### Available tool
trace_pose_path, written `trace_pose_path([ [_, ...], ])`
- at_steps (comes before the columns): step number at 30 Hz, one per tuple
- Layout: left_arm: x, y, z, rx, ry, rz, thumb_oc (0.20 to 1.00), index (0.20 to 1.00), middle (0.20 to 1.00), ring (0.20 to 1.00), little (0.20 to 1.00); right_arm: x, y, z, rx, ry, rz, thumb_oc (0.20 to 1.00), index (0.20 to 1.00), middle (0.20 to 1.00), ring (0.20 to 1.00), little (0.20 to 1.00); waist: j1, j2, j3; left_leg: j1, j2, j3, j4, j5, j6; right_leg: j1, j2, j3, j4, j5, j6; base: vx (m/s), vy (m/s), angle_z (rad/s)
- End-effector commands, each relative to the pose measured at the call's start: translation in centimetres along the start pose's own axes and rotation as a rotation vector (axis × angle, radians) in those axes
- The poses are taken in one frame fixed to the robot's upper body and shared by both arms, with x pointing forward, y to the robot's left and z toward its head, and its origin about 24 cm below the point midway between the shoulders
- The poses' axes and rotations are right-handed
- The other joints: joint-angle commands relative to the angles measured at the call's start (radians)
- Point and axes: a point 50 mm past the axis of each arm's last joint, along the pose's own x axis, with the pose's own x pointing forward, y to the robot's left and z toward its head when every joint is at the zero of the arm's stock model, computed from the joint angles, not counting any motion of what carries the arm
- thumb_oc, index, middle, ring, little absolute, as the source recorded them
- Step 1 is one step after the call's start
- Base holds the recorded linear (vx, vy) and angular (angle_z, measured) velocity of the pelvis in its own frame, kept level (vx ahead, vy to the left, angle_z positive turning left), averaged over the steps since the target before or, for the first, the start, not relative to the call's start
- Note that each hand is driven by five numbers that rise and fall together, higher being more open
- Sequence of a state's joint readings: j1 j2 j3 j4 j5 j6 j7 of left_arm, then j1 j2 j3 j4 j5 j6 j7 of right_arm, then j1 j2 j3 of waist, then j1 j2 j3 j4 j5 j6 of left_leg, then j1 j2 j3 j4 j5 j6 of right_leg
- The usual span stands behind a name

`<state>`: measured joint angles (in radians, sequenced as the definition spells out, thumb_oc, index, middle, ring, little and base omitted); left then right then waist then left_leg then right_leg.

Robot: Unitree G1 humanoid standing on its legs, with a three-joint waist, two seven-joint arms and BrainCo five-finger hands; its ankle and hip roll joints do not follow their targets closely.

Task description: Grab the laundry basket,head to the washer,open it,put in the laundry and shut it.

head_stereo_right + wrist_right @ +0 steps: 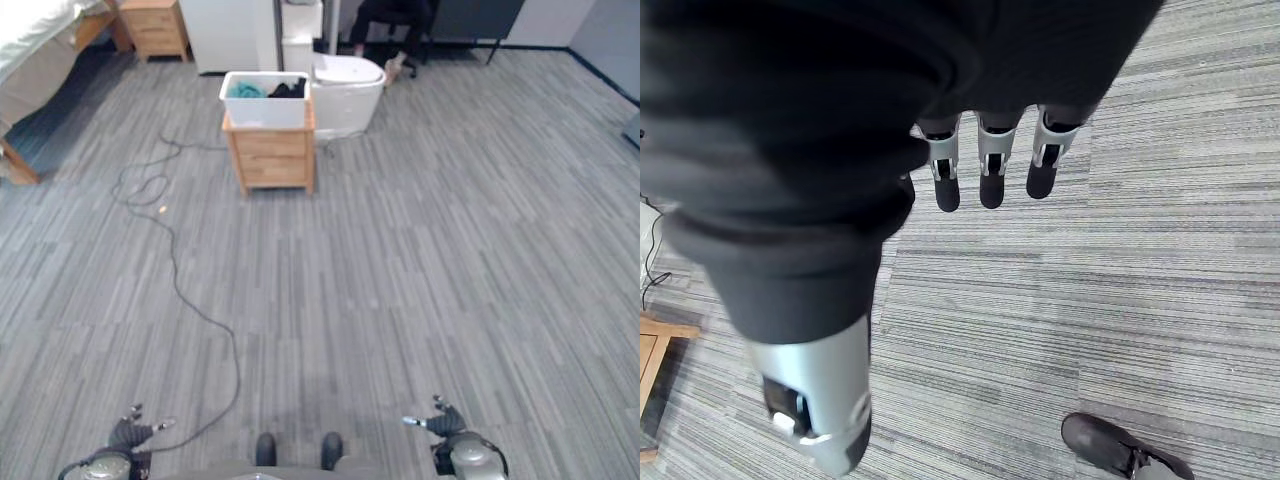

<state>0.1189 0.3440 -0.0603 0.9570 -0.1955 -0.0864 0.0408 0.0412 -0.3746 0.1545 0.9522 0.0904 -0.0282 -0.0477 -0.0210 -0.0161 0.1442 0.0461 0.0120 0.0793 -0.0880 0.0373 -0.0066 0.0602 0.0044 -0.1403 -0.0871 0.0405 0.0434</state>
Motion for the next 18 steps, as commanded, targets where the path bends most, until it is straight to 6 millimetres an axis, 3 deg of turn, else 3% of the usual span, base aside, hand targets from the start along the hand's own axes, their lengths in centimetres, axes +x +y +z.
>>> trace_pose_path([
  [1,0.4,0.3,1.6,-0.067,-0.058,0.019,1.0,1.0,1.0,1.0,1.0,0.2,-0.2,1.0,0.041,-0.033,-0.017,1.0,1.0,1.0,1.0,1.0,0.019,-0.034,-0.008,0.022,-0.031,0.021,0.001,-0.047,-0.012,0.003,-0.077,0.009,0.007,-0.032,0.084,0.0,0.0,0.0],
  [10,0.6,1.2,2.3,-0.091,-0.073,0.059,1.0,1.0,1.0,1.0,1.0,0.4,0.6,1.9,0.045,-0.054,-0.001,1.0,1.0,1.0,1.0,1.0,0.038,-0.055,0.017,-0.018,-0.046,0.017,0.071,-0.081,0.01,-0.022,-0.099,0.005,0.069,-0.047,0.094,0.04,0.052,0.0],
  [14,0.6,1.7,3.3,-0.098,-0.116,0.069,1.0,1.0,1.0,1.0,1.0,0.6,0.7,3.3,0.039,-0.098,0.003,1.0,1.0,1.0,1.0,1.0,0.05,-0.064,0.043,-0.064,-0.062,0.012,0.152,-0.122,0.033,-0.07,-0.123,0.011,0.159,-0.061,0.104,0.04,0.16,-0.04],
  [15,0.6,1.8,3.7,-0.089,-0.129,0.065,1.0,1.0,1.0,1.0,1.0,0.6,0.9,4.1,0.04,-0.131,0.014,1.0,1.0,1.0,1.0,1.0,0.05,-0.066,0.062,-0.064,-0.074,0.001,0.182,-0.143,0.046,-0.109,-0.134,0.014,0.26,-0.059,0.111,0.05,0.15,-0.13],
  [18,0.6,1.9,4.1,-0.084,-0.144,0.068,1.0,1.0,1.0,1.0,1.0,0.6,1.1,4.8,0.036,-0.162,0.023,1.0,1.0,1.0,1.0,1.0,0.043,-0.058,0.085,-0.053,-0.074,-0.002,0.197,-0.161,0.055,-0.174,-0.135,0.012,0.38,-0.048,0.109,0.09,0.115,-0.1],
])
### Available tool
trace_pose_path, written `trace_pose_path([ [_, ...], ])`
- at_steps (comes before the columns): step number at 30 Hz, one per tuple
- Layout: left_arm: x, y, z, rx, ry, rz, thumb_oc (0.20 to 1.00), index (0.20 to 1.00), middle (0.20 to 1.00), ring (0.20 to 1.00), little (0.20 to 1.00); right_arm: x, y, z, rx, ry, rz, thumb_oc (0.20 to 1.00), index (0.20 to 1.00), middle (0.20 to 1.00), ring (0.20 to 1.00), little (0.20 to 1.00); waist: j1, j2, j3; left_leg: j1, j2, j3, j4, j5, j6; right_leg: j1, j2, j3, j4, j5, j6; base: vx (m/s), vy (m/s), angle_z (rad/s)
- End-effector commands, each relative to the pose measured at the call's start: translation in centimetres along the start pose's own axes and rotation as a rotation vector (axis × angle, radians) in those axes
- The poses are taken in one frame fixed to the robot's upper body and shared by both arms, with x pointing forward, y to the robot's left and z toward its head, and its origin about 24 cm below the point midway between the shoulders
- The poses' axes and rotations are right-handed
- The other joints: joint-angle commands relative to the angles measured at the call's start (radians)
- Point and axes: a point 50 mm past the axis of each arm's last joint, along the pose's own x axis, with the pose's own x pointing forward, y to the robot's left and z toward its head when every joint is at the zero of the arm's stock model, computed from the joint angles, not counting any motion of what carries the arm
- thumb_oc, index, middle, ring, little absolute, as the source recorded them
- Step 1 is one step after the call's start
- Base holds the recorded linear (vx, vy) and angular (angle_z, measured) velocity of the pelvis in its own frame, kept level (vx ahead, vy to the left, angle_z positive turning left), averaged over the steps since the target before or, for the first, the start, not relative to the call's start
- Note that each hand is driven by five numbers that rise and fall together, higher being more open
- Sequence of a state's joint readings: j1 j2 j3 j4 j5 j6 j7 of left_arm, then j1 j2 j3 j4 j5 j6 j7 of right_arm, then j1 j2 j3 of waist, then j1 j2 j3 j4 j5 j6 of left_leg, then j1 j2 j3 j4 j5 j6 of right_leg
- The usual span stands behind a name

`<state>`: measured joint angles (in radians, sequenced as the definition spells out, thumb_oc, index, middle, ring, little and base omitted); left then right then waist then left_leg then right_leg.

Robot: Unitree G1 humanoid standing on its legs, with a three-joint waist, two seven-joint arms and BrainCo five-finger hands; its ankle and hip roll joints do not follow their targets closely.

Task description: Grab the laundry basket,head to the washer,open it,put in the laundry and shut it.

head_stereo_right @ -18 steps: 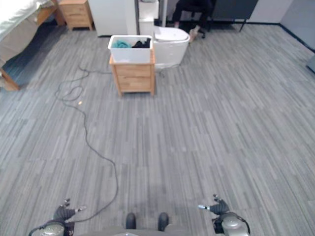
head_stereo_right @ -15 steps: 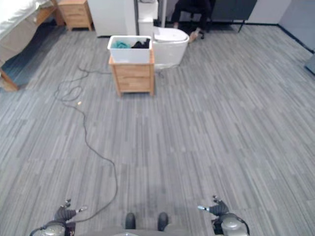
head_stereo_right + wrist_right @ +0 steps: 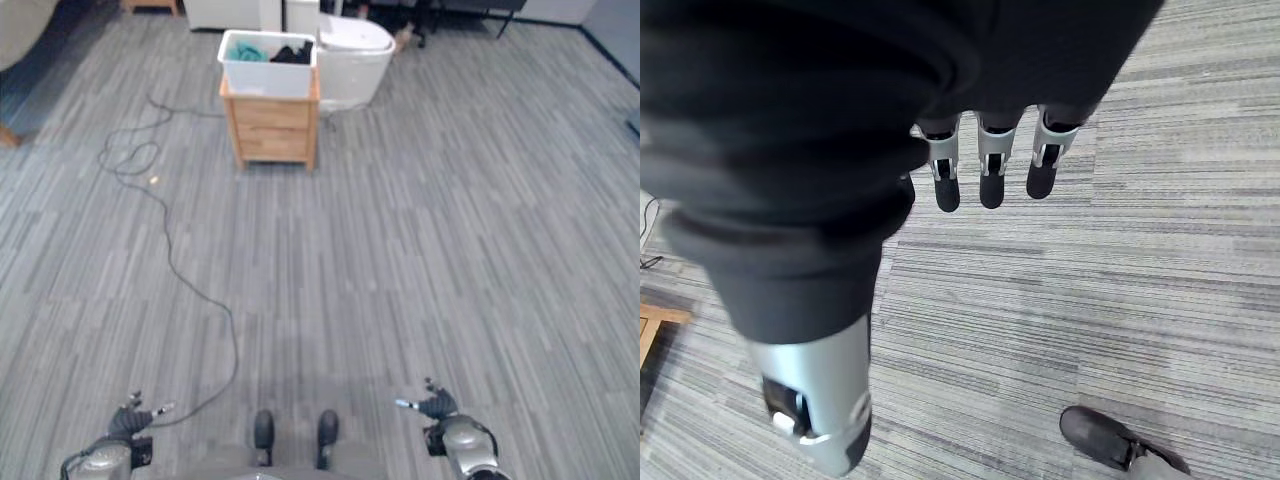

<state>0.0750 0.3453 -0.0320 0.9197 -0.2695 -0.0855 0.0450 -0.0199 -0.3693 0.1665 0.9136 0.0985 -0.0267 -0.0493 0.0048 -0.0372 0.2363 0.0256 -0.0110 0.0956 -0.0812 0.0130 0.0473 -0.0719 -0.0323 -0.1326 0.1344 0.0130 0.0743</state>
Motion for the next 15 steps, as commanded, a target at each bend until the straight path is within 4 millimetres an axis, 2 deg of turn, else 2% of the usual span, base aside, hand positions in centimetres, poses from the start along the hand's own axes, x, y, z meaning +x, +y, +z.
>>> trace_pose_path([
  [1,0.1,1.6,1.6,0.017,-0.068,0.051,1.0,1.0,1.0,1.0,1.0,0.1,1.0,1.6,0.029,-0.073,0.018,1.0,1.0,1.0,1.0,1.0,0.014,-0.036,-0.004,-0.015,-0.052,-0.016,0.18,-0.143,0.001,-0.059,-0.1,-0.007,0.164,-0.015,0.073,0.22,0.058,0.0],
  [3,0.1,1.5,1.4,0.003,-0.06,0.052,1.0,1.0,1.0,1.0,1.0,0.1,0.9,2.0,0.025,-0.086,0.019,1.0,1.0,1.0,1.0,1.0,0.004,-0.029,-0.001,0.029,-0.051,-0.013,0.151,-0.149,-0.003,-0.113,-0.104,-0.055,0.112,0.02,0.068,0.25,0.023,-0.02],
  [5,0.1,1.4,1.3,0.001,-0.054,0.046,1.0,1.0,1.0,1.0,1.0,0.1,0.8,2.0,0.022,-0.087,0.017,1.0,1.0,1.0,1.0,1.0,-0.004,-0.024,0.002,0.047,-0.05,-0.022,0.14,-0.153,-0.006,-0.122,-0.101,-0.069,0.082,0.026,0.071,0.19,-0.02,0.07],
  [7,0.2,0.7,1.5,0.004,-0.06,0.025,1.0,1.0,1.0,1.0,1.0,-0.1,0.4,2.0,0.023,-0.099,0.001,1.0,1.0,1.0,1.0,1.0,-0.037,-0.025,0.02,0.122,-0.063,-0.05,0.117,-0.185,-0.018,-0.183,-0.091,-0.12,-0.068,0.077,0.09,0.43,-0.069,0.22],
  [9,0.2,0.4,1.7,0.005,-0.07,0.017,1.0,1.0,1.0,1.0,1.0,-0.2,0.1,1.7,0.019,-0.09,-0.006,1.0,1.0,1.0,1.0,1.0,-0.048,-0.026,0.024,0.152,-0.07,-0.062,0.11,-0.201,-0.022,-0.207,-0.092,-0.14,-0.104,0.097,0.097,0.39,-0.1,0.33],
  [10,0.1,0.2,1.6,0.012,-0.072,0.003,1.0,1.0,1.0,1.0,1.0,-0.4,0.2,0.9,0.021,-0.07,-0.004,1.0,1.0,1.0,1.0,1.0,-0.052,-0.027,0.012,0.183,-0.075,-0.079,0.103,-0.227,-0.029,-0.182,-0.091,-0.144,-0.13,0.101,0.092,0.55,-0.207,0.6],
  [12,0.0,-0.3,1.2,0.008,-0.062,-0.009,1.0,1.0,1.0,1.0,1.0,-0.6,0.1,0.1,0.021,-0.048,-0.008,1.0,1.0,1.0,1.0,1.0,-0.062,-0.003,-0.014,0.193,-0.045,-0.09,0.149,-0.203,-0.065,-0.162,-0.069,-0.13,-0.091,0.097,0.061,0.57,-0.277,0.88],
  [13,0.1,-0.9,1.5,0.02,-0.075,-0.031,1.0,1.0,1.0,1.0,1.0,-0.7,-0.2,0.2,0.04,-0.062,-0.024,1.0,1.0,1.0,1.0,1.0,-0.07,0.012,-0.024,0.164,-0.026,-0.091,0.255,-0.142,-0.11,-0.137,-0.059,-0.147,-0.078,0.079,0.039,0.38,-0.218,0.84],
  [15,0.2,-1.5,1.9,0.037,-0.088,-0.056,1.0,1.0,1.0,1.0,1.0,-0.6,-0.8,0.3,0.04,-0.063,-0.043,1.0,1.0,1.0,1.0,1.0,-0.076,0.015,-0.026,0.112,-0.001,-0.059,0.369,-0.088,-0.141,-0.101,-0.051,-0.151,-0.083,0.049,0.015,0.26,-0.137,0.7],
])
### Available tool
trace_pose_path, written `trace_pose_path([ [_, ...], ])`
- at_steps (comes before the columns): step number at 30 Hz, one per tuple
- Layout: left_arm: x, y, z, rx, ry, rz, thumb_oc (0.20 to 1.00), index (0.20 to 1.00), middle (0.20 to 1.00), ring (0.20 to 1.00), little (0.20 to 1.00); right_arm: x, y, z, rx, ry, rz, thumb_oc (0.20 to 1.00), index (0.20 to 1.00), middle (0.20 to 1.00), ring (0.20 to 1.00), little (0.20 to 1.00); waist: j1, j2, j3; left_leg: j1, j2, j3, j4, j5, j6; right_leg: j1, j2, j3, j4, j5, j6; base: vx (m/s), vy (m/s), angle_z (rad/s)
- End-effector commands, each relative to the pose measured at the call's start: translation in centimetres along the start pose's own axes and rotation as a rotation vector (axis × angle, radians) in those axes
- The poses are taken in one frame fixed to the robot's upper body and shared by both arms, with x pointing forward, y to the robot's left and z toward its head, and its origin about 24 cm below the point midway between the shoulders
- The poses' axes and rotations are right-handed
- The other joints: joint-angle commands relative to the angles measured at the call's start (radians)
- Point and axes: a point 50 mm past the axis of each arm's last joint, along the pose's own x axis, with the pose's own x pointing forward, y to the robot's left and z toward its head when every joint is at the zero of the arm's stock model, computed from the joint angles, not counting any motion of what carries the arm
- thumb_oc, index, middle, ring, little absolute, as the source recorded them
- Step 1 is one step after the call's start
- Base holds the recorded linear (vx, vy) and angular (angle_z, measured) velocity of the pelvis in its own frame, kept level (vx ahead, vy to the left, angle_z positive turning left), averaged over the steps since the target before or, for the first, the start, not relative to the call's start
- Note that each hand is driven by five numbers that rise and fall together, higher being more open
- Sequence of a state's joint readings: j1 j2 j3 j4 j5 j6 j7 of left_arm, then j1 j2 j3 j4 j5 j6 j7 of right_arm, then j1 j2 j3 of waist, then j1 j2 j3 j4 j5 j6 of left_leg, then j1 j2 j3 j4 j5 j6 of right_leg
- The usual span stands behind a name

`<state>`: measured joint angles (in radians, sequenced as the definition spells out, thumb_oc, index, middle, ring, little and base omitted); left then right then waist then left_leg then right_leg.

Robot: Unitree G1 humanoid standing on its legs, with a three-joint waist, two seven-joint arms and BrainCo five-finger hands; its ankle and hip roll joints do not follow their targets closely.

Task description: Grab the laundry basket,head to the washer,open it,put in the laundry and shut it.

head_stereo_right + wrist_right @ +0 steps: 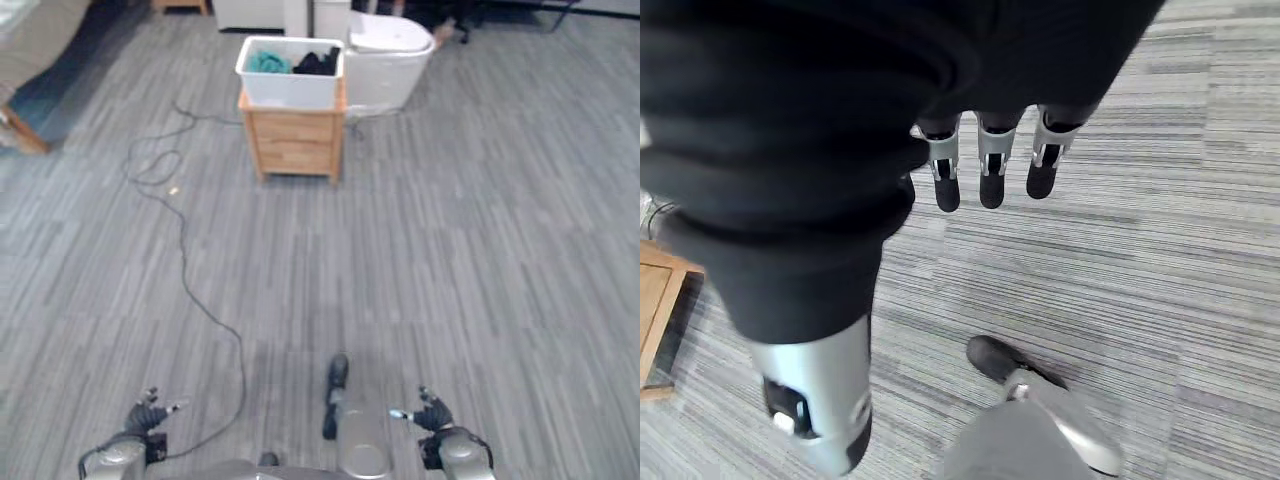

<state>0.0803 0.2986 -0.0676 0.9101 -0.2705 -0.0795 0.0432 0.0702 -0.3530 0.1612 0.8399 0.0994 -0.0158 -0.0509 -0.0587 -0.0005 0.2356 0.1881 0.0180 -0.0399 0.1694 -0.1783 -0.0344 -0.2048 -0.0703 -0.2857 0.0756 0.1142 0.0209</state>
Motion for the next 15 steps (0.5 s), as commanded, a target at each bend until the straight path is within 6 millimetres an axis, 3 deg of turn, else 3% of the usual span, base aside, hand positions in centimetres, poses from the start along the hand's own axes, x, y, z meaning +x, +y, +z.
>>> trace_pose_path([
  [1,0.4,0.5,2.7,0.053,-0.104,-0.003,1.0,1.0,1.0,1.0,1.0,0.4,-1.9,2.3,0.025,-0.087,-0.073,1.0,1.0,1.0,1.0,1.0,-0.015,-0.031,-0.022,-0.092,-0.019,0.1,0.168,0.134,-0.062,0.05,-0.02,-0.002,-0.031,-0.065,0.061,0.23,-0.125,0.3],
  [2,0.6,-0.1,3.6,0.063,-0.128,-0.025,1.0,1.0,1.0,1.0,1.0,0.6,-2.3,2.6,0.024,-0.092,-0.088,1.0,1.0,1.0,1.0,1.0,-0.007,-0.047,-0.007,-0.181,0.0,0.153,0.208,0.112,-0.036,0.091,-0.023,-0.003,-0.055,-0.088,0.052,0.29,-0.118,0.05],
  [3,0.7,-0.2,4.0,0.082,-0.137,-0.033,1.0,1.0,1.0,1.0,1.0,0.6,-2.6,2.8,0.031,-0.098,-0.098,1.0,1.0,1.0,1.0,1.0,0.005,-0.061,-0.002,-0.244,-0.001,0.185,0.151,0.065,-0.013,0.119,-0.029,0.0,-0.079,-0.101,0.059,0.32,-0.102,-0.09],
  [4,0.8,-0.3,4.3,0.093,-0.148,-0.038,1.0,1.0,1.0,1.0,1.0,0.6,-2.7,3.1,0.031,-0.103,-0.103,1.0,1.0,1.0,1.0,1.0,0.01,-0.067,0.002,-0.287,0.002,0.198,0.121,0.056,-0.009,0.139,-0.032,0.002,-0.095,-0.107,0.062,0.27,-0.04,-0.01],
  [5,0.8,-0.3,4.5,0.104,-0.155,-0.041,1.0,1.0,1.0,1.0,1.0,0.6,-2.8,3.2,0.025,-0.107,-0.107,1.0,1.0,1.0,1.0,1.0,0.016,-0.067,0.005,-0.324,0.007,0.206,0.084,0.081,-0.01,0.155,-0.028,0.006,-0.106,-0.112,0.062,0.31,0.002,-0.02],
  [6,0.7,-0.1,4.7,0.115,-0.161,-0.037,1.0,1.0,1.0,1.0,1.0,0.7,-2.8,3.4,0.015,-0.112,-0.112,1.0,1.0,1.0,1.0,1.0,0.034,-0.061,0.01,-0.381,0.021,0.212,-0.019,0.184,-0.026,0.197,-0.006,0.019,-0.13,-0.125,0.06,0.34,0.032,-0.21],
  [7,0.7,0.1,4.6,0.116,-0.159,-0.028,1.0,1.0,1.0,1.0,1.0,0.7,-2.9,3.6,0.011,-0.119,-0.116,1.0,1.0,1.0,1.0,1.0,0.047,-0.056,0.014,-0.41,0.026,0.205,-0.063,0.236,-0.036,0.217,0.011,0.03,-0.134,-0.136,0.059,0.39,0.061,-0.24],
  [10,0.6,0.7,3.7,0.105,-0.129,-0.005,1.0,1.0,1.0,1.0,1.0,0.8,-2.7,4.2,-0.006,-0.136,-0.114,1.0,1.0,1.0,1.0,1.0,0.089,-0.049,0.015,-0.472,0.054,0.188,-0.186,0.323,-0.055,0.291,0.034,0.075,-0.126,-0.193,0.057,0.5,0.184,-0.3],
  [13,0.3,1.4,2.4,0.097,-0.087,0.016,1.0,1.0,1.0,1.0,1.0,0.8,-2.1,3.9,-0.023,-0.13,-0.094,1.0,1.0,1.0,1.0,1.0,0.106,-0.05,-0.017,-0.423,0.069,0.202,-0.19,0.331,-0.043,0.347,0.026,0.096,-0.108,-0.227,0.075,0.52,0.26,-0.76],
  [15,0.2,2.1,2.0,0.095,-0.071,0.039,1.0,1.0,1.0,1.0,1.0,0.9,-1.0,3.9,-0.023,-0.13,-0.056,1.0,1.0,1.0,1.0,1.0,0.127,-0.076,-0.036,-0.411,0.055,0.219,-0.113,0.283,-0.015,0.36,-0.031,0.11,-0.023,-0.24,0.101,0.5,0.331,-0.47],
])
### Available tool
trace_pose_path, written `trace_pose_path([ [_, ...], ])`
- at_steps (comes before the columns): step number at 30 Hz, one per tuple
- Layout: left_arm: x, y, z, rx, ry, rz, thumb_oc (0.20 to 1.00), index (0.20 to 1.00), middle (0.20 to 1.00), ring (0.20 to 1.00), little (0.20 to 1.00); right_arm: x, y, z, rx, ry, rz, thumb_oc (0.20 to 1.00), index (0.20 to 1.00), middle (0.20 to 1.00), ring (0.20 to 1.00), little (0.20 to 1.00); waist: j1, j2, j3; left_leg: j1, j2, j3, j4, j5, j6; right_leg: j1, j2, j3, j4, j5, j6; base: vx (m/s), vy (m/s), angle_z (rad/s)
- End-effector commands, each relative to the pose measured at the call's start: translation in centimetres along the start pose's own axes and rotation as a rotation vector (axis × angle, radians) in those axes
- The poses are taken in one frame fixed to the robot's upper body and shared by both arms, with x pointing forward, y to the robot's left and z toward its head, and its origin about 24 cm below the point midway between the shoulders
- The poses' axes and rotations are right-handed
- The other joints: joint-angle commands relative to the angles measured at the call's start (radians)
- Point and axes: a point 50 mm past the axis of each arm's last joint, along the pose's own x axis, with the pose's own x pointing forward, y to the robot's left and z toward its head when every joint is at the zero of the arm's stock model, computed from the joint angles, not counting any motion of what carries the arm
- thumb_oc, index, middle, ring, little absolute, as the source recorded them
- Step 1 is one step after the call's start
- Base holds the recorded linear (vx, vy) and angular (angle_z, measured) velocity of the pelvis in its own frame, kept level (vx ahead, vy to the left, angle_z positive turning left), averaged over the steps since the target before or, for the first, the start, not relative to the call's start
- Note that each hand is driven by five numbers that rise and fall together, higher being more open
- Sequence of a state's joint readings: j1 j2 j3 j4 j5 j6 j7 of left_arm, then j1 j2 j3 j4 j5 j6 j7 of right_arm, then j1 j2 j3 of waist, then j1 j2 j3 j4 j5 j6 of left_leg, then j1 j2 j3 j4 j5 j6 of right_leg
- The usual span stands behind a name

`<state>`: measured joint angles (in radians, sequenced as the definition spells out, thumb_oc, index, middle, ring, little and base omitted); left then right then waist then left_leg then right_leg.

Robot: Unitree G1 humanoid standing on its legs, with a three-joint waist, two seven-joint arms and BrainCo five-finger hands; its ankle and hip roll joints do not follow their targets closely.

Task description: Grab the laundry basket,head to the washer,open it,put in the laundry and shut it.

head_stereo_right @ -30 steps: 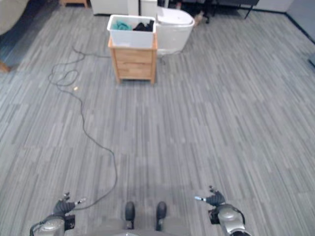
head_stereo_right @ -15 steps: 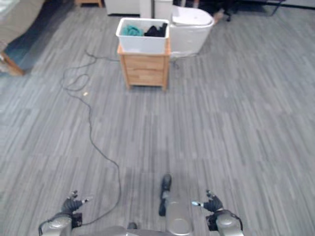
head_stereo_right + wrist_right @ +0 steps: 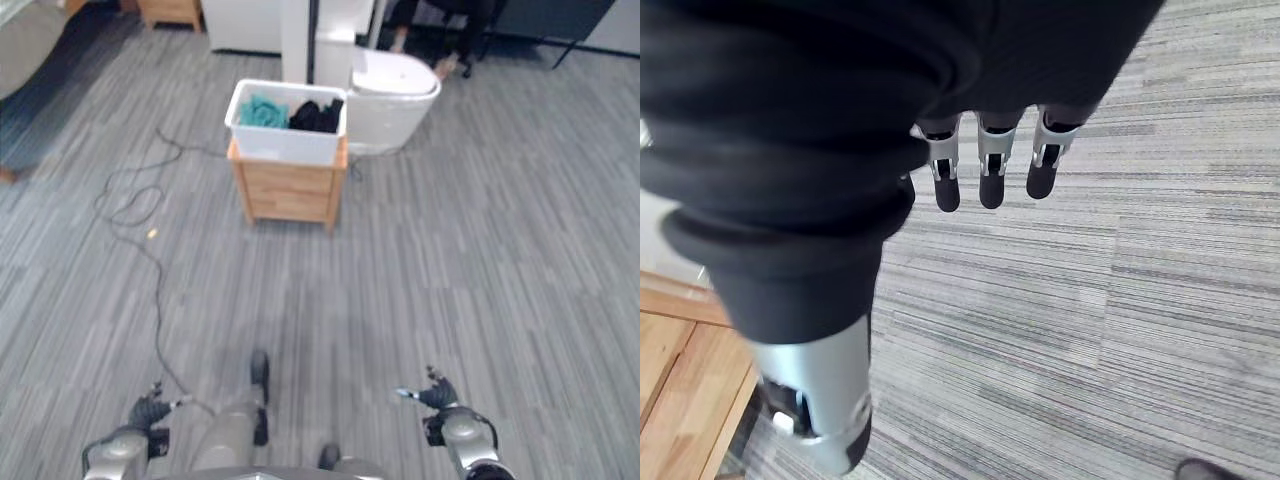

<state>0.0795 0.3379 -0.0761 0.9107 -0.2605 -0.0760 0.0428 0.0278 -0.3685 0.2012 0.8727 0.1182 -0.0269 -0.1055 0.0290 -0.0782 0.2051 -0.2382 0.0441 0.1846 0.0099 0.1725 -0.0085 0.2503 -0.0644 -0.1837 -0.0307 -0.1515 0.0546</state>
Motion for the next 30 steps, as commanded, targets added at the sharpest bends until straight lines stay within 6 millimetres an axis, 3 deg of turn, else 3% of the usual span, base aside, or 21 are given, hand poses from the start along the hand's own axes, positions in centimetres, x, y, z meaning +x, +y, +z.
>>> trace_pose_path([
  [1,0.3,1.4,2.2,0.067,-0.077,0.035,1.0,1.0,1.0,1.0,1.0,0.7,0.1,3.6,0.0,-0.122,0.011,1.0,1.0,1.0,1.0,1.0,0.045,-0.016,0.0,0.037,0.015,0.009,0.083,-0.108,-0.016,-0.133,-0.067,0.019,0.207,0.068,0.089,0.37,0.284,-0.49],
  [4,0.4,2.1,3.2,0.067,-0.105,0.061,1.0,1.0,1.0,1.0,1.0,0.8,0.8,4.7,0.008,-0.156,0.029,1.0,1.0,1.0,1.0,1.0,0.036,-0.012,0.014,0.085,0.005,0.018,0.09,-0.151,0.014,-0.245,-0.086,0.023,0.398,0.129,0.092,0.24,0.205,-0.45],
  [6,0.5,2.4,3.3,0.059,-0.109,0.072,1.0,1.0,1.0,1.0,1.0,0.8,1.0,4.7,0.008,-0.157,0.037,1.0,1.0,1.0,1.0,1.0,0.023,-0.005,0.021,0.137,-0.009,0.015,0.074,-0.177,0.028,-0.304,-0.083,0.009,0.429,0.135,0.079,0.26,0.157,0.19],
  [10,0.4,2.4,2.7,0.033,-0.084,0.078,1.0,1.0,1.0,1.0,1.0,0.8,1.1,4.7,-0.002,-0.151,0.039,1.0,1.0,1.0,1.0,1.0,0.001,0.009,0.034,0.225,-0.03,0.006,0.04,-0.22,0.028,-0.372,-0.083,-0.079,0.29,0.123,0.065,0.31,0.07,0.11],
  [12,0.5,2.1,2.3,0.027,-0.064,0.073,1.0,1.0,1.0,1.0,1.0,0.8,0.8,4.6,-0.004,-0.145,0.034,1.0,1.0,1.0,1.0,1.0,-0.021,0.003,0.045,0.269,-0.059,-0.017,0.034,-0.255,0.026,-0.424,-0.08,-0.085,0.127,0.187,0.085,0.37,-0.002,0.08],
  [13,0.5,2.1,2.3,0.027,-0.064,0.072,1.0,1.0,1.0,1.0,1.0,0.8,0.8,4.5,-0.005,-0.145,0.034,1.0,1.0,1.0,1.0,1.0,-0.021,0.007,0.049,0.275,-0.056,-0.018,0.036,-0.26,0.025,-0.415,-0.077,-0.087,0.124,0.186,0.086,0.32,-0.013,0.32],
  [15,0.6,1.7,2.0,0.011,-0.056,0.067,1.0,1.0,1.0,1.0,1.0,0.8,0.6,4.5,-0.018,-0.145,0.036,1.0,1.0,1.0,1.0,1.0,-0.042,0.011,0.064,0.335,-0.063,-0.031,0.046,-0.314,0.013,-0.479,-0.098,-0.142,0.002,0.249,0.113,0.52,-0.099,0.56],
  [19,0.3,1.6,1.3,0.009,-0.042,0.061,1.0,1.0,1.0,1.0,1.0,0.5,0.4,3.6,-0.02,-0.124,0.041,1.0,1.0,1.0,1.0,1.0,-0.06,0.008,0.037,0.406,-0.084,-0.076,0.067,-0.386,-0.004,-0.471,-0.133,-0.122,-0.003,0.304,0.121,0.54,-0.184,0.41],
  [22,0.2,1.3,0.8,0.013,-0.027,0.053,1.0,1.0,1.0,1.0,1.0,0.4,-0.1,3.3,-0.021,-0.123,0.031,1.0,1.0,1.0,1.0,1.0,-0.074,0.031,0.011,0.425,-0.039,-0.091,0.098,-0.358,-0.045,-0.449,-0.116,-0.136,0.02,0.302,0.101,0.37,-0.237,0.62],
  [24,0.2,1.0,0.8,0.014,-0.027,0.044,1.0,1.0,1.0,1.0,1.0,0.3,-0.5,3.2,-0.011,-0.126,0.015,1.0,1.0,1.0,1.0,1.0,-0.08,0.042,0.002,0.406,0.002,-0.085,0.174,-0.296,-0.085,-0.429,-0.097,-0.153,0.03,0.284,0.081,0.33,-0.301,0.36],
  [25,0.3,0.5,1.0,0.014,-0.035,0.029,1.0,1.0,1.0,1.0,1.0,0.3,-1.2,3.2,-0.006,-0.131,-0.008,1.0,1.0,1.0,1.0,1.0,-0.082,0.05,0.0,0.376,0.035,-0.077,0.266,-0.238,-0.107,-0.394,-0.069,-0.167,0.024,0.253,0.055,0.32,-0.276,0.0],
  [27,0.5,0.0,1.5,0.011,-0.045,0.021,1.0,1.0,1.0,1.0,1.0,0.3,-1.5,3.1,-0.003,-0.121,-0.021,1.0,1.0,1.0,1.0,1.0,-0.081,0.043,0.002,0.327,0.035,-0.077,0.294,-0.209,-0.097,-0.365,-0.06,-0.169,0.01,0.221,0.041,0.27,-0.175,-0.35],
  [30,0.7,-0.7,1.9,0.031,-0.057,-0.005,1.0,1.0,1.0,1.0,1.0,0.5,-2.1,3.2,-0.003,-0.116,-0.046,1.0,1.0,1.0,1.0,1.0,-0.064,0.025,0.015,0.194,0.016,-0.047,0.238,-0.272,-0.067,-0.312,-0.059,-0.149,-0.011,0.178,0.04,0.21,-0.065,-0.41],
])
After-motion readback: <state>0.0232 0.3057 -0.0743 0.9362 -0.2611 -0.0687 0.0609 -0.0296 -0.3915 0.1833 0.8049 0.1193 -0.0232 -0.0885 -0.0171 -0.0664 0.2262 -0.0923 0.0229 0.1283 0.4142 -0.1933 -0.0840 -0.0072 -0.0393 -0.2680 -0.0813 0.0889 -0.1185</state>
